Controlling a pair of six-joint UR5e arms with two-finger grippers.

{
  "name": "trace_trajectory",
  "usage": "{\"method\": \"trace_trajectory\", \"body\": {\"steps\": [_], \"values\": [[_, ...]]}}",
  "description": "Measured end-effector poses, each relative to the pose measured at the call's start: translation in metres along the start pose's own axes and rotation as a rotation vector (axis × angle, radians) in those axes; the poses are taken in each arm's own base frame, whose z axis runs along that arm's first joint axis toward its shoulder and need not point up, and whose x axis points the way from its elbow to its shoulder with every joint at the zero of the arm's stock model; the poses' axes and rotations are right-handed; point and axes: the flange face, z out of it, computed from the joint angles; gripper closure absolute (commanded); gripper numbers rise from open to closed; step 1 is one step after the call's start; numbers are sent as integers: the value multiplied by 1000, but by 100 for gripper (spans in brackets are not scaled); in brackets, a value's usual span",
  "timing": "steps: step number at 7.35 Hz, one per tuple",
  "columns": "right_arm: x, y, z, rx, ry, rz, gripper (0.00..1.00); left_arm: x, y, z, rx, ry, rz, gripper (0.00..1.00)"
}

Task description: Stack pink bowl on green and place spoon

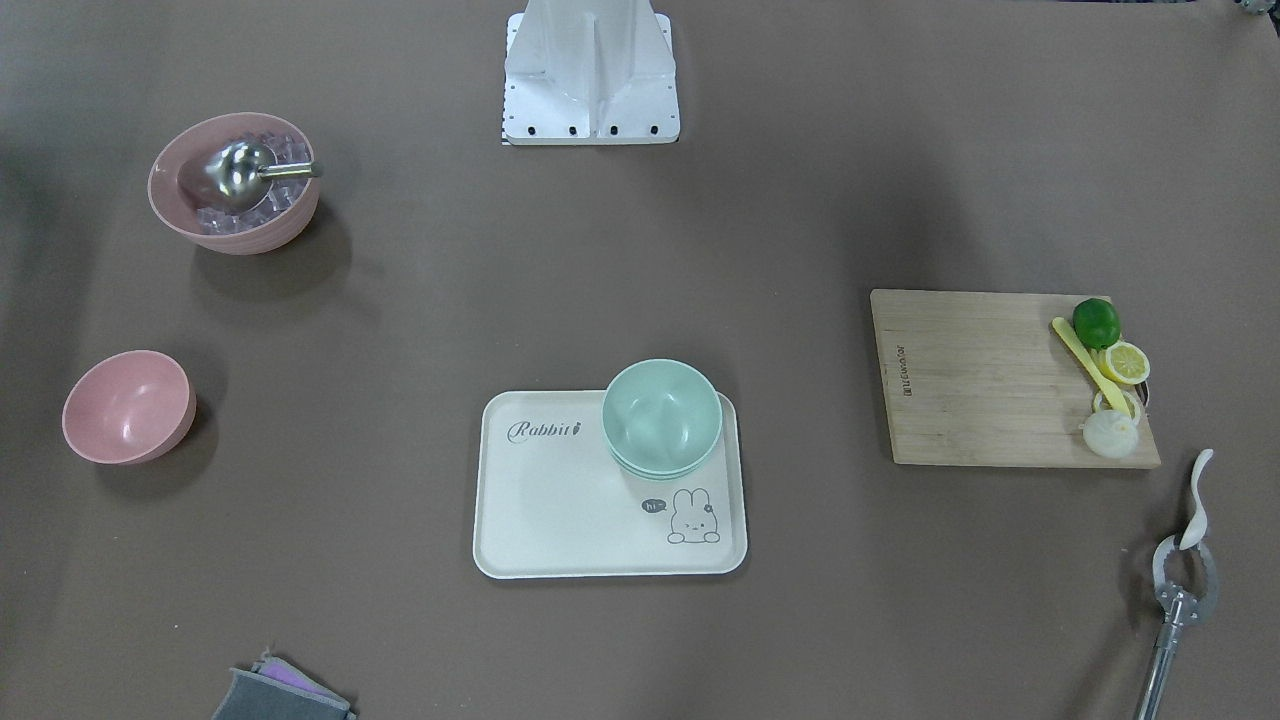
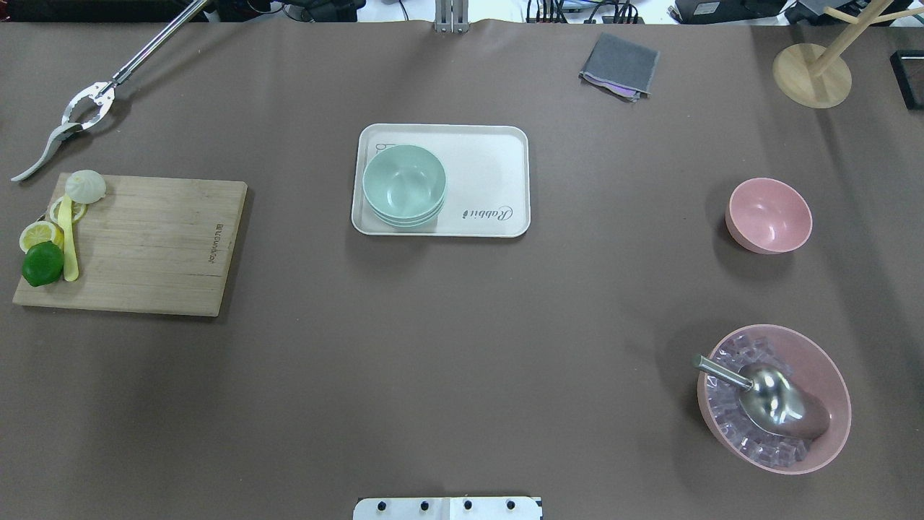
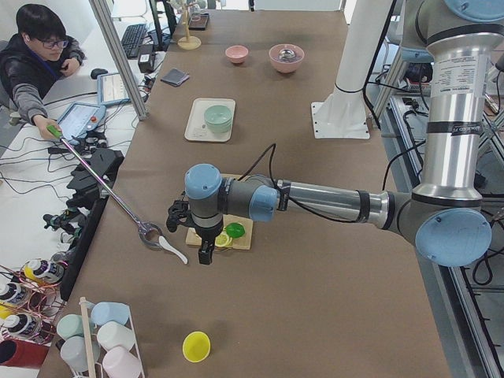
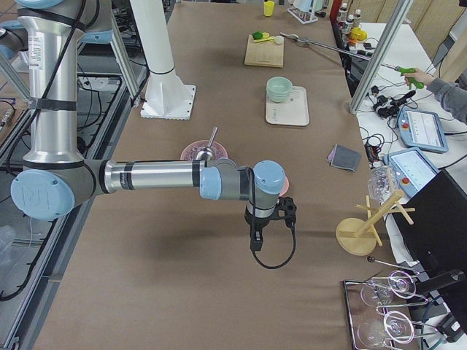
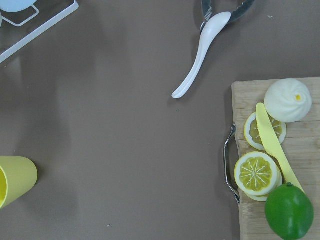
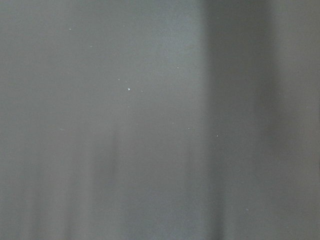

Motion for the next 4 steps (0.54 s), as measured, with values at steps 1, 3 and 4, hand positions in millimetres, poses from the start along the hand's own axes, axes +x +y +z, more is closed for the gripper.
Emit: {"method": "trace_trajectory", "body": {"steps": [1,3,4], "values": [[0,0,0,0,0,0,0,0,0,-1,1,0,1,2],[0,0,0,1,0,0,0,3,-2,-3,8,0,9,2],[0,0,0,1,1,0,0,6,-3,-6,14,1,14,2]]}}
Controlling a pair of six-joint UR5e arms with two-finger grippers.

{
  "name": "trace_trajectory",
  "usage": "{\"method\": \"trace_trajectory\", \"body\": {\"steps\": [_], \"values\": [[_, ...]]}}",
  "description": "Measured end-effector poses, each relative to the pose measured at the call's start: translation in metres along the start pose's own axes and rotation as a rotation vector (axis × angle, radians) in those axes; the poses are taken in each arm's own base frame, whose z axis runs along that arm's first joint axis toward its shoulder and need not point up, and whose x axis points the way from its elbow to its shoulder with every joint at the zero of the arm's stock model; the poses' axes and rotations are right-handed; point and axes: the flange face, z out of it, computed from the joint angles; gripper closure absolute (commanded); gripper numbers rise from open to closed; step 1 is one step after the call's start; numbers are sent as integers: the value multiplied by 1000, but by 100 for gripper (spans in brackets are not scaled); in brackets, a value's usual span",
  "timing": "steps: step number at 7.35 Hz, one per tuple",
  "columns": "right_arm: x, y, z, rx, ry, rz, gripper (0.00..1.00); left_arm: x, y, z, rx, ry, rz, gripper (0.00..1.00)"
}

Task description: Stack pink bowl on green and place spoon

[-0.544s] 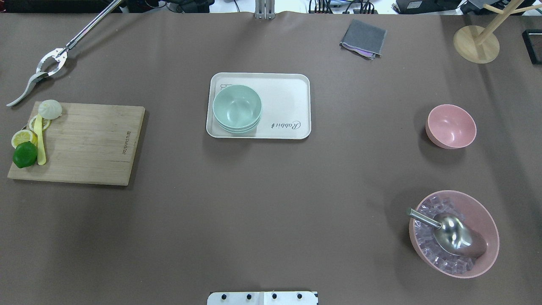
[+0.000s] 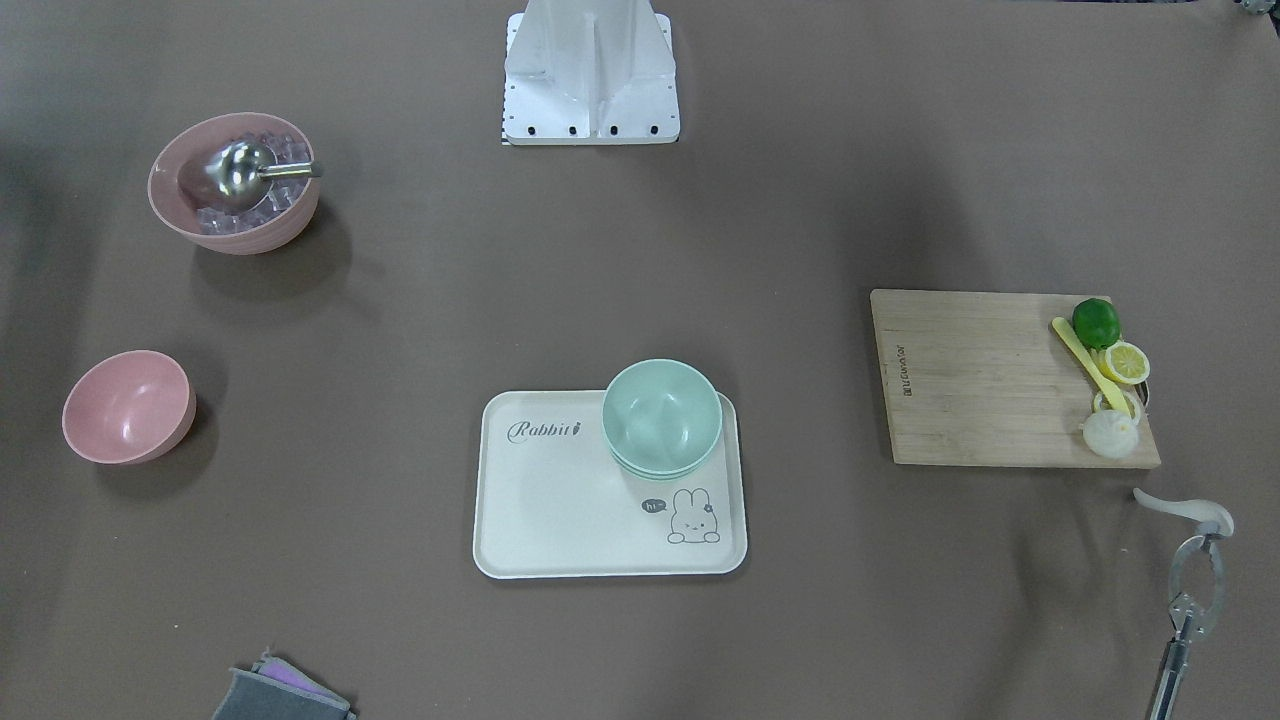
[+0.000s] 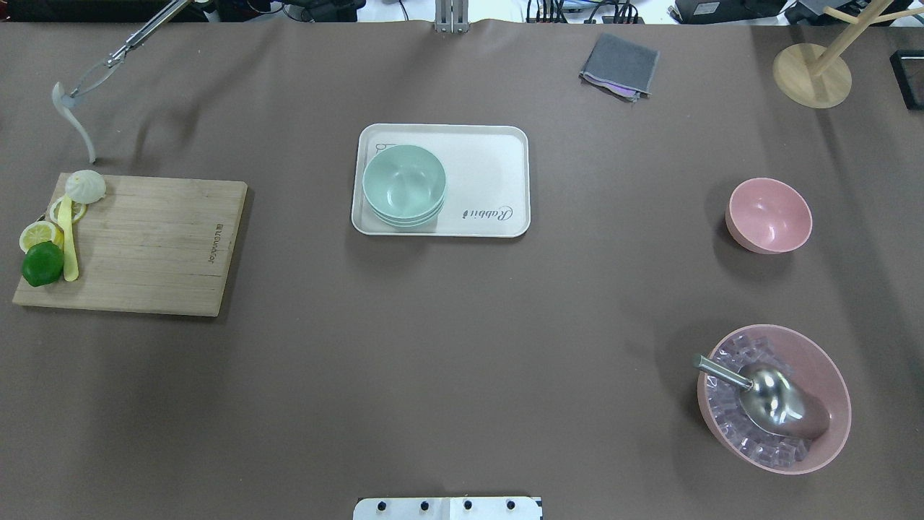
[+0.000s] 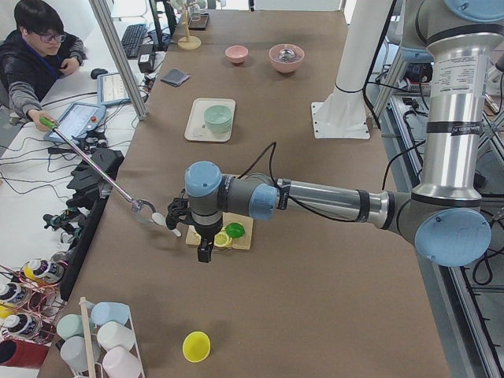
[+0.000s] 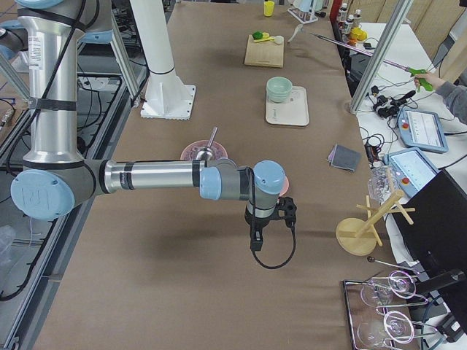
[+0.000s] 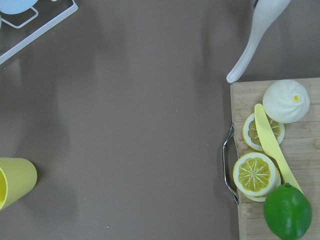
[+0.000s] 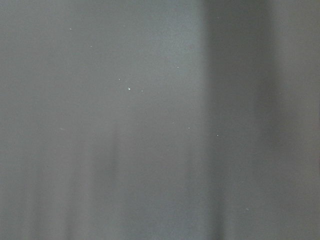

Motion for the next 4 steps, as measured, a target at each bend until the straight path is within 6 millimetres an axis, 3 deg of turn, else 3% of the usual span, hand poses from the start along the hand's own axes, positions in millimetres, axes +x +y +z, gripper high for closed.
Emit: {"method": "trace_trajectory", "body": {"steps": [4], "values": [[-3,-2,-4,9,2,-7,0,11,-9,-11,25,3,21,2]]}}
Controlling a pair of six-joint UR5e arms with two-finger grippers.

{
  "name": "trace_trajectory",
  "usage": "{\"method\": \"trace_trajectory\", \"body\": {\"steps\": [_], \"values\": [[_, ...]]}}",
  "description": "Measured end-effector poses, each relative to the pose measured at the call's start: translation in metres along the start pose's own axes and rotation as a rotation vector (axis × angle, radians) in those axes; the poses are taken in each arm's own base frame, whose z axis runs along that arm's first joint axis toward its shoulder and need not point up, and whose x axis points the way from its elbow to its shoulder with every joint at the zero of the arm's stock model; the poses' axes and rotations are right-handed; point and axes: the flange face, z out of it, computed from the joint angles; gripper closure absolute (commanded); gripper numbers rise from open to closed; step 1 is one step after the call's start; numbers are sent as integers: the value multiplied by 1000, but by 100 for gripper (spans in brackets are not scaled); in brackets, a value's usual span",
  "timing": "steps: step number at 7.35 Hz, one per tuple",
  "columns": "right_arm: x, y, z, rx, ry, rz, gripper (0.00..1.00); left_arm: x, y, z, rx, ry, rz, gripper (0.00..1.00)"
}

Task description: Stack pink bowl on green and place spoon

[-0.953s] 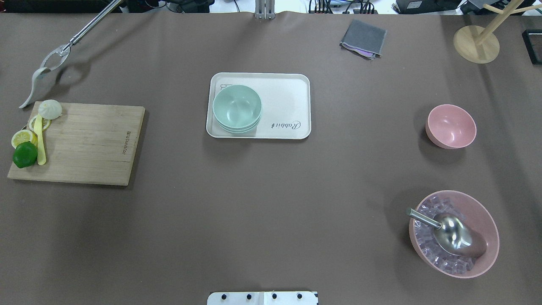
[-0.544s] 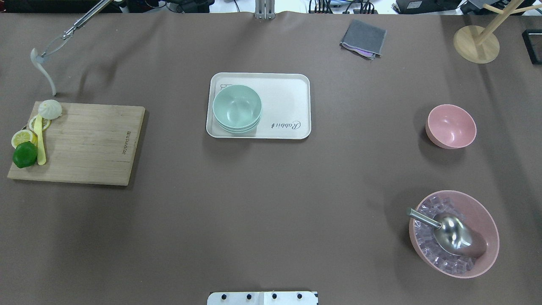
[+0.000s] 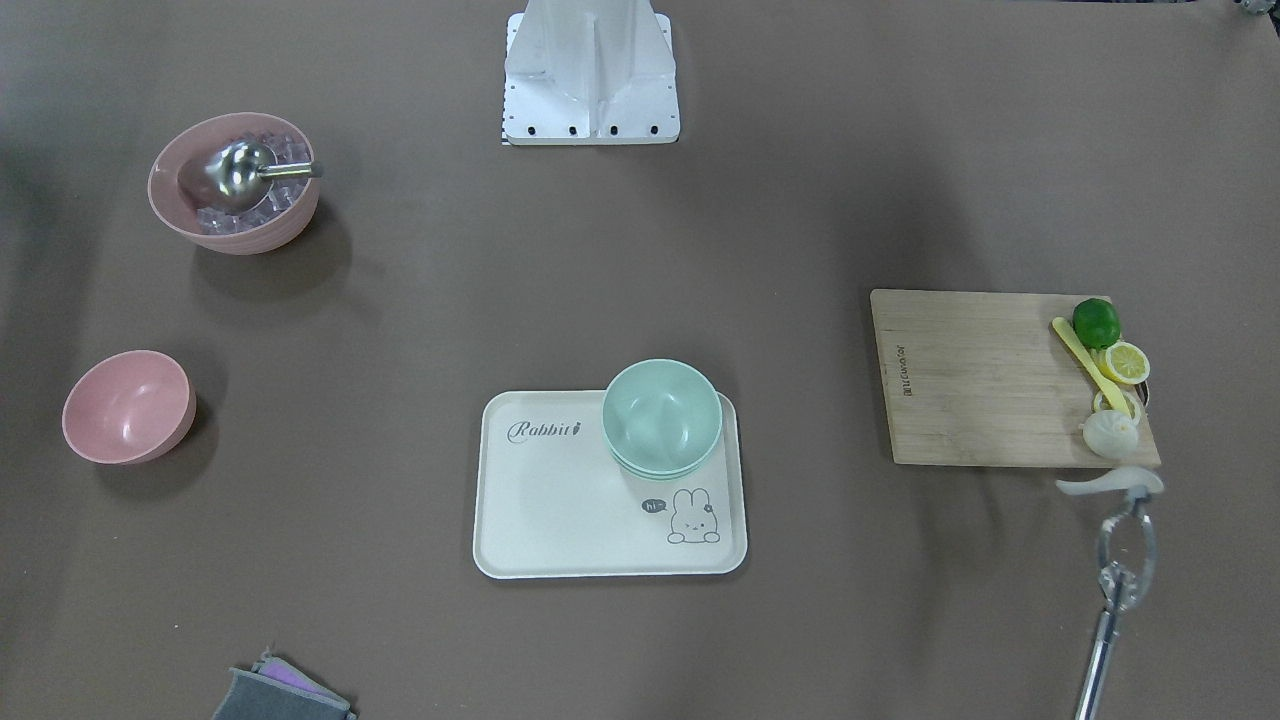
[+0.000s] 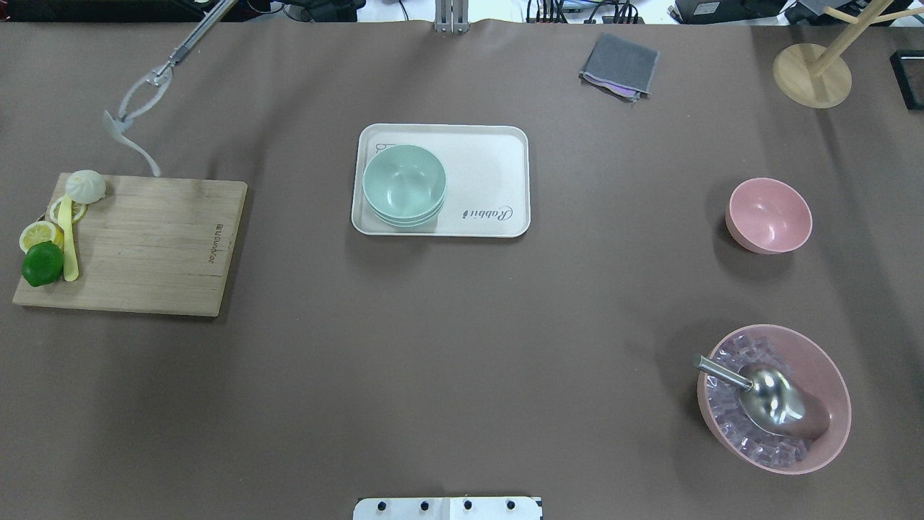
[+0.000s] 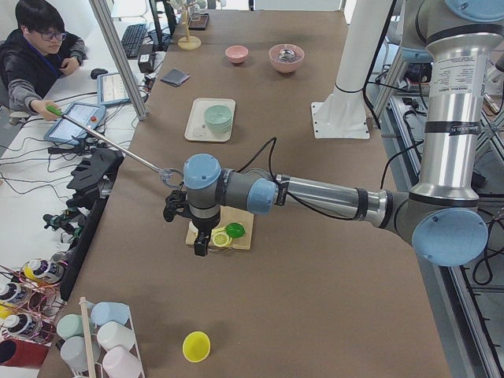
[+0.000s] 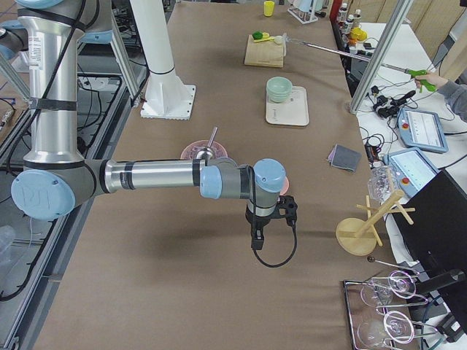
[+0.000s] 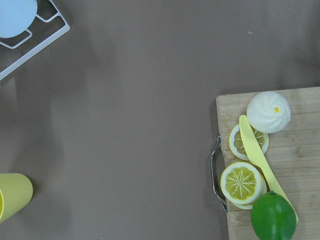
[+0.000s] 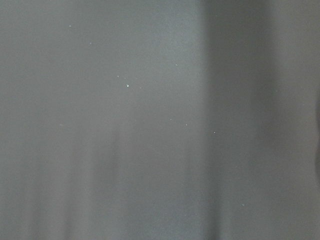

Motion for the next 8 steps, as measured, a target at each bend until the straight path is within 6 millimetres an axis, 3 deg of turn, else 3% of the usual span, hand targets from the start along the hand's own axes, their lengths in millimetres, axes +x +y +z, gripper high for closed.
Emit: {"method": "trace_trajectory", "body": {"steps": [8], "values": [[0,-1,-1,1,0,0,0,6,3,-7,36,5,37,2]]}}
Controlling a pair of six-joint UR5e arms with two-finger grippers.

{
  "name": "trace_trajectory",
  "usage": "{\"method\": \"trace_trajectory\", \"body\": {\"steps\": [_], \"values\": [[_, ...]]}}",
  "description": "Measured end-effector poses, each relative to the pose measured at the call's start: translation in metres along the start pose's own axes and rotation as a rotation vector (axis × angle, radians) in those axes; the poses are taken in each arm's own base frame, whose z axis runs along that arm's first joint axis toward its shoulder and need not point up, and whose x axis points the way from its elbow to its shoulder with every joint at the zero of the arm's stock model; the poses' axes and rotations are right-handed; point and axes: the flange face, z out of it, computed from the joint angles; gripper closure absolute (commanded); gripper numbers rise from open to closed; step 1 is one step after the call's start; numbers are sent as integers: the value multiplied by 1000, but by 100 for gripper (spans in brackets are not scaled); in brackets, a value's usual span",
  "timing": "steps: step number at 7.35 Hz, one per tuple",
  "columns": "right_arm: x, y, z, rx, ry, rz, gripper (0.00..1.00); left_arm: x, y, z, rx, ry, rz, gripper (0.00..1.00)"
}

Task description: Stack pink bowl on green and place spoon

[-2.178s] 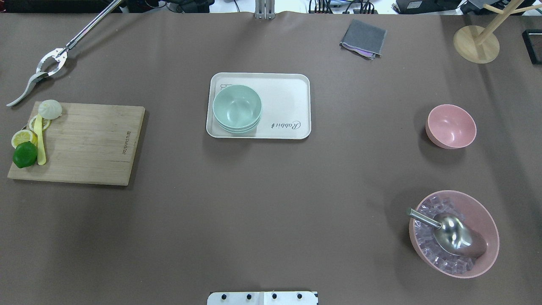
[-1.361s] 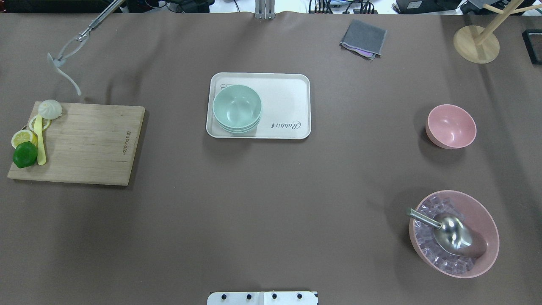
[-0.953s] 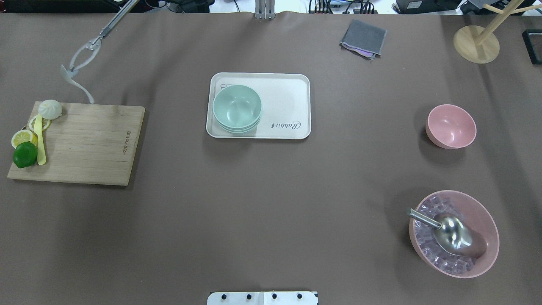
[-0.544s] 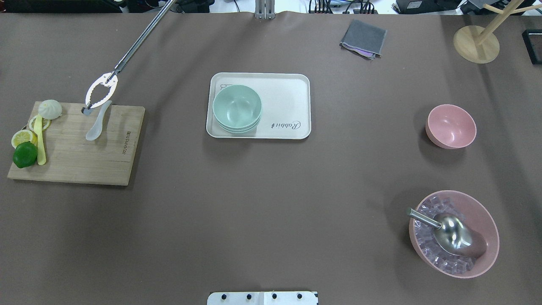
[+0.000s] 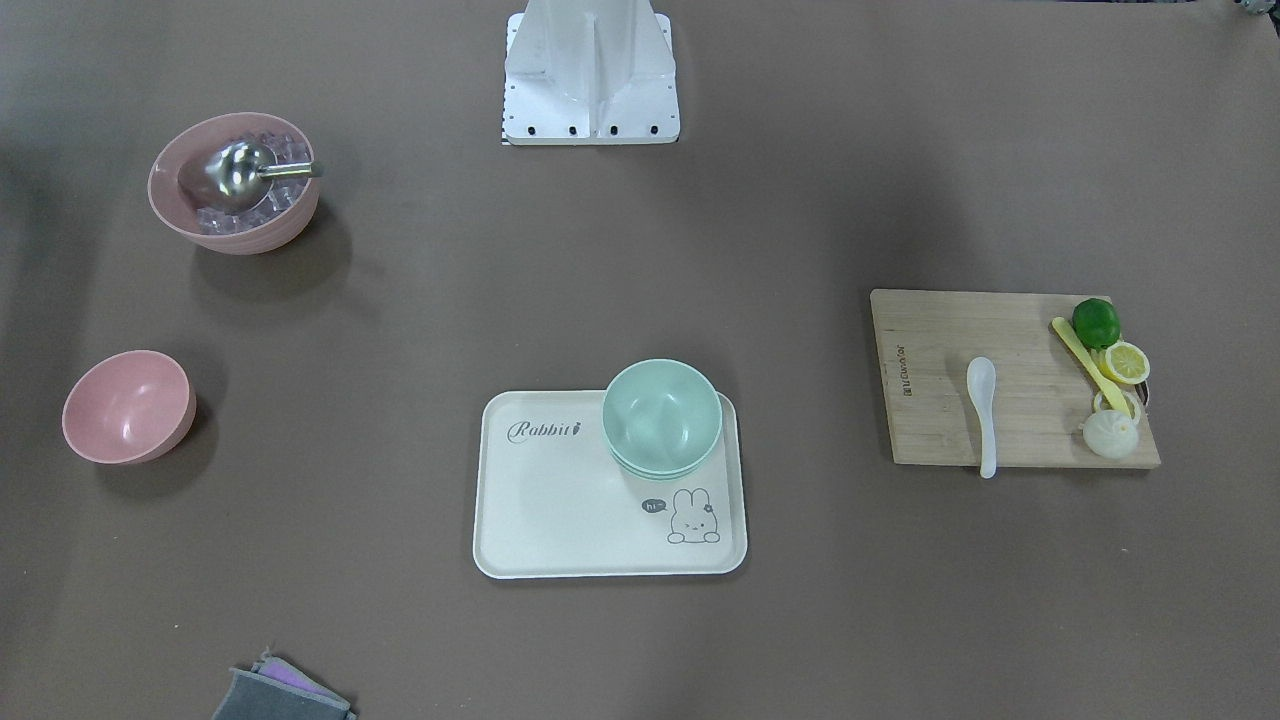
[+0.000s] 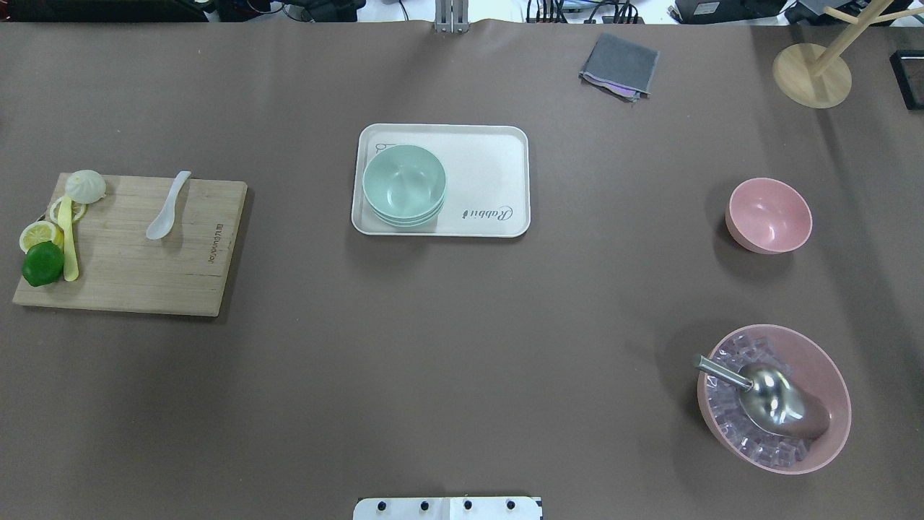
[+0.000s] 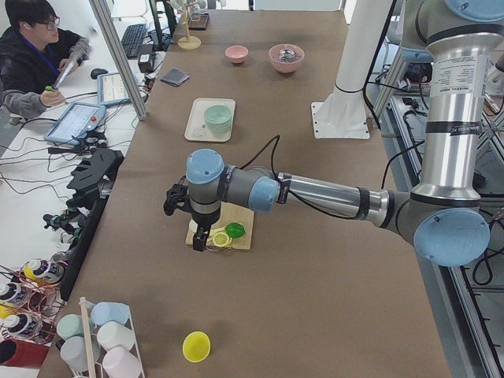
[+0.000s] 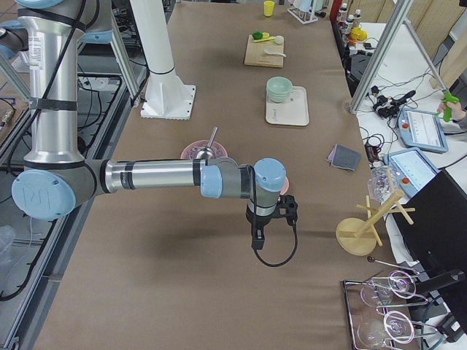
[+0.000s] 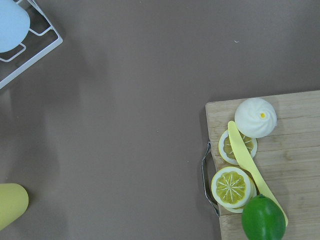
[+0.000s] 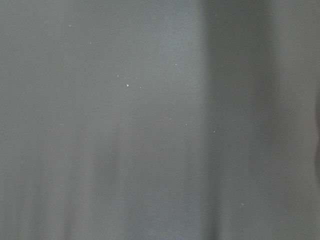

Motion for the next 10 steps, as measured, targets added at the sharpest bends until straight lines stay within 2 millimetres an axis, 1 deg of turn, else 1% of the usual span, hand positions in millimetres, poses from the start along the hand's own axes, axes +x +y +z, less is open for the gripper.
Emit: {"method": "trace_trajectory", "body": {"steps": [1,2,3,5,6,7,8,9,10], "values": [[-4,-3,-5,11,0,-10,0,2,0,-2,7,2,7,2],[-14,-11,-17,36,1,-31,0,7,-3,-7,20,2,18,2],[-27,-25,-33,68,1,-58,0,14,-12,-14,55,3,47,2],[-57,-56,-68,138,0,-90,0,30,-28,-31,205,9,179,2],[-75,-65,-88,178,-2,-103,0,37,-38,-40,294,0,250,2],[-94,-72,-103,208,-5,-131,0,43,-54,-46,355,-4,267,2],[-117,-79,-107,216,-10,-169,0,48,-69,-47,384,20,240,2],[-135,-84,-103,209,-17,-199,0,49,-74,-43,400,49,234,2],[-151,-88,-97,197,-26,-206,0,50,-76,-34,413,74,241,2]]}}
